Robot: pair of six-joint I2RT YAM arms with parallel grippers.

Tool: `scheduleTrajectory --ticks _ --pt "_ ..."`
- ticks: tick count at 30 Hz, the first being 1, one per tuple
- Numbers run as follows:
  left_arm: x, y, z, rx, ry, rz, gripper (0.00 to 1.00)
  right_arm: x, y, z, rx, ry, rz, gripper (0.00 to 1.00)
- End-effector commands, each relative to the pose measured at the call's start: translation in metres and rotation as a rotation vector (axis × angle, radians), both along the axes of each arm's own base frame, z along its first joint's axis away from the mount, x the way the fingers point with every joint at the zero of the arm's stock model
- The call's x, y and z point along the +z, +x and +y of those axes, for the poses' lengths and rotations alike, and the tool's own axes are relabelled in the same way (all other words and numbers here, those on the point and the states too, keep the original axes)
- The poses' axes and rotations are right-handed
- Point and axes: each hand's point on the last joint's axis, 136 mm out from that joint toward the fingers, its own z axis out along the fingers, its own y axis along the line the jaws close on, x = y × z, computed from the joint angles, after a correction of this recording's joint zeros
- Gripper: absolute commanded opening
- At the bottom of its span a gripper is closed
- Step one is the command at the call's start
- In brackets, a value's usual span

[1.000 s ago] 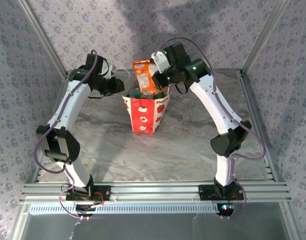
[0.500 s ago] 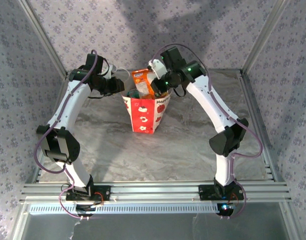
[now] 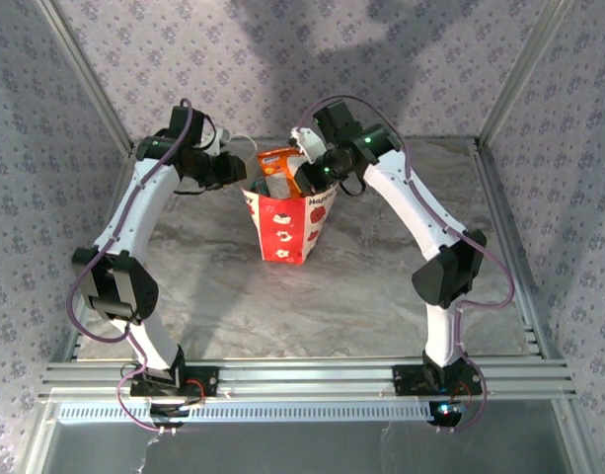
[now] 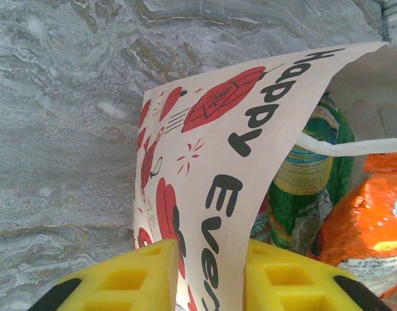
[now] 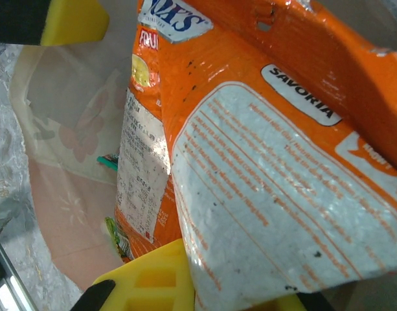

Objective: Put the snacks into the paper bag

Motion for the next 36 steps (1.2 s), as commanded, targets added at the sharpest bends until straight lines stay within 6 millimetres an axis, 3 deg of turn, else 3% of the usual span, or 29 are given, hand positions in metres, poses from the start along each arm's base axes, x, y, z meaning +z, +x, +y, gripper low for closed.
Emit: scheduleTrajectory --ticks 1,19,26,36 --pt "0.019 -0.003 0.003 0.012 -0.027 -0.041 0.29 -0.015 -0.009 0.005 0.001 -0.009 0.090 0.00" --pt "0.018 0.000 0.005 0.022 -0.014 -0.046 0.29 -0.047 -0.016 -0.018 -0.082 -0.112 0.233 0.00" --pt "0.018 0.001 0.005 0.030 -0.017 -0.044 0.29 -0.044 -0.004 -0.029 -0.192 -0.055 0.320 0.14" --pt "0.020 0.001 0.006 0.032 -0.012 -0.053 0.29 -0.063 0.005 -0.053 -0.312 -0.187 0.352 0.24"
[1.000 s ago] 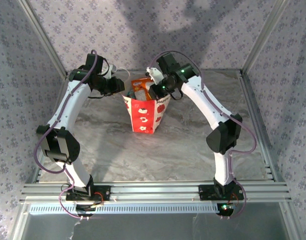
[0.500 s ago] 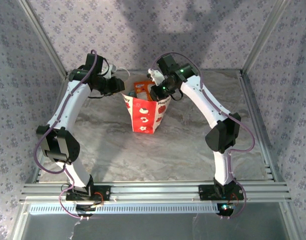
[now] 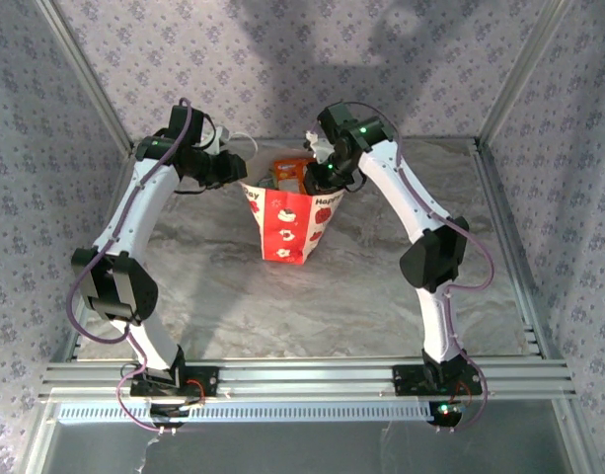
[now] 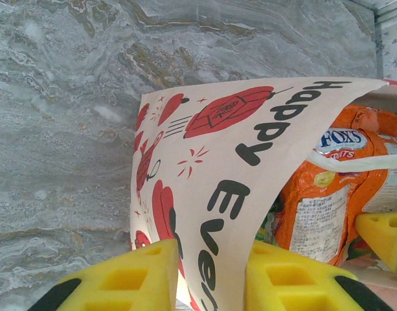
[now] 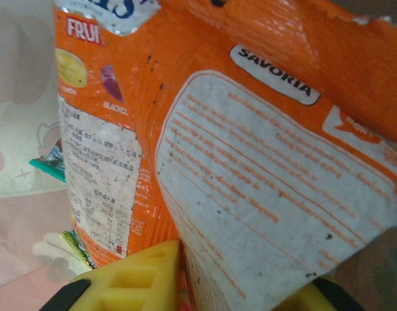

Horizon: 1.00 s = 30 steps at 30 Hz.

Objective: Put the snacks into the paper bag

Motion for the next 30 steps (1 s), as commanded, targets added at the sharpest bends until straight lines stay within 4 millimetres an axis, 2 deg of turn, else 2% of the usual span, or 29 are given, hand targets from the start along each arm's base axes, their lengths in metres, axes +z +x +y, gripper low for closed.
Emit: scheduleTrajectory --ticks 1,9,14,24,27,30 --pt "0.016 0.000 0.007 0.021 0.001 -0.044 0.29 -0.012 -0.010 -0.024 -0.063 -0.124 0.063 0.25" --pt "0.016 0.001 0.005 0.022 -0.009 -0.043 0.29 0.008 0.002 -0.057 -0.169 -0.277 -0.056 0.31" --pt "0.018 0.000 0.005 0.023 -0.012 -0.045 0.29 0.019 0.006 -0.061 -0.185 -0.323 -0.121 0.33" --pt "0.018 -0.001 0.004 0.021 -0.015 -0.043 0.29 0.014 0.005 -0.052 -0.134 -0.369 -0.136 0.32" --pt "0.019 -0.001 0.004 0.020 -0.015 -0.043 0.29 0.021 0.009 -0.057 -0.138 -0.401 -0.183 0.31" --pt "0.020 -0.001 0.003 0.019 -0.019 -0.044 0.29 0.032 0.017 -0.068 -0.128 -0.515 -0.284 0.30"
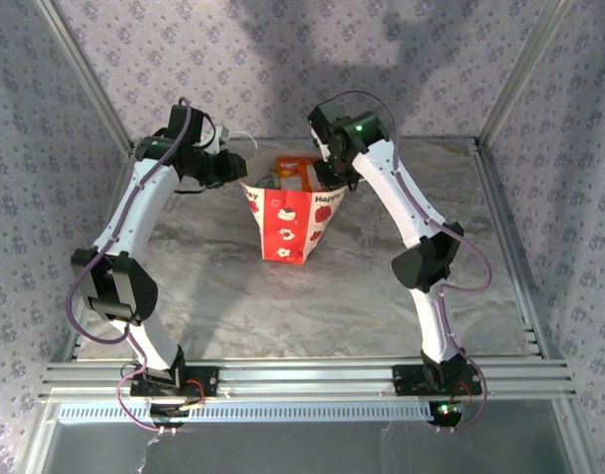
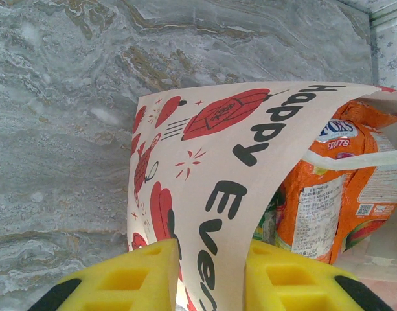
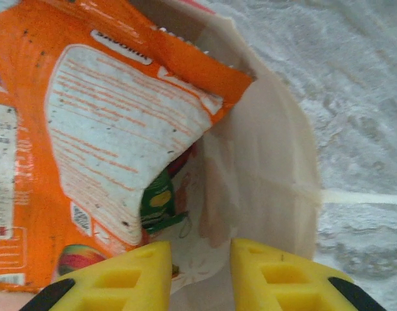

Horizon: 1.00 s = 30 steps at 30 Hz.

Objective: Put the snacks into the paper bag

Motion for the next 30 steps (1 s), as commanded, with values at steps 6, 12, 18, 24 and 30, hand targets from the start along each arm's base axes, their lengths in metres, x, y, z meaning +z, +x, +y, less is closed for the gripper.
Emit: scheduleTrajectory --ticks 6,12,18,24,30 --pt "0.021 -0.003 0.001 0.010 -0.008 -0.043 0.29 0.036 0.001 -0.010 0.010 -0.061 -0.130 0.28" --pt "0.023 -0.006 0.001 0.005 -0.003 -0.048 0.29 0.071 -0.013 0.010 0.031 0.109 -0.189 0.29" --pt "0.021 -0.009 0.002 0.003 0.003 -0.044 0.29 0.103 -0.025 0.003 -0.010 0.193 -0.256 0.28" --pt "0.025 -0.012 0.000 -0.010 -0.001 -0.053 0.29 0.120 -0.041 -0.009 -0.049 0.246 -0.285 0.34" --pt "0.030 -0.013 -0.002 -0.021 0.000 -0.068 0.30 0.117 -0.058 -0.027 -0.115 0.269 -0.275 0.44"
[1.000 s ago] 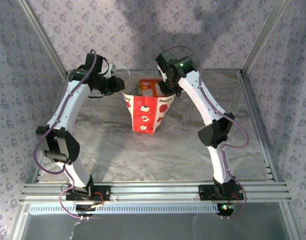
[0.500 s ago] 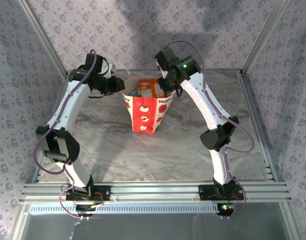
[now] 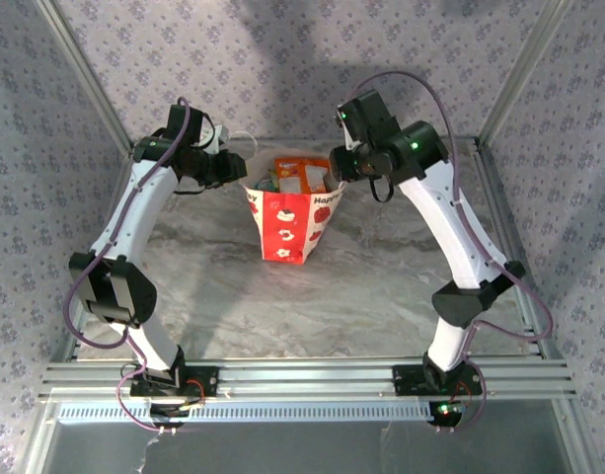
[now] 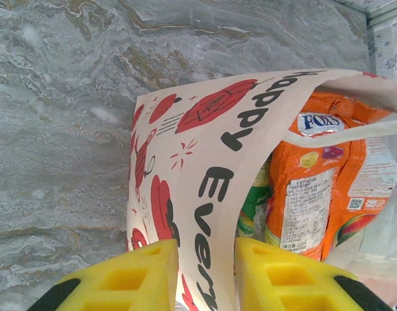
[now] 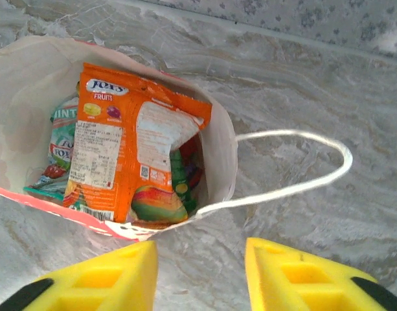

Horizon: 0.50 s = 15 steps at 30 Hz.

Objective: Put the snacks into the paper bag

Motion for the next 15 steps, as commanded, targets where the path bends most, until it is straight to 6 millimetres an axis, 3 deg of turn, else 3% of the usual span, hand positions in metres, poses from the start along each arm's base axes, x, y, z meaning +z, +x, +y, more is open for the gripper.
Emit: scheduleTrajectory --ticks 1,8,15 --pt "0.023 -0.007 -0.001 -0.018 -0.002 -0.054 0.30 0.003 -0.008 -0.012 -0.062 0.049 -0.004 0.45" --pt "0.024 -0.007 -0.002 -0.022 0.004 -0.060 0.30 -0.008 0.003 -0.035 -0.149 0.114 0.017 0.52" --pt "0.021 -0.008 0.001 -0.014 0.023 -0.057 0.30 -0.013 0.024 -0.011 -0.094 0.229 0.033 0.54"
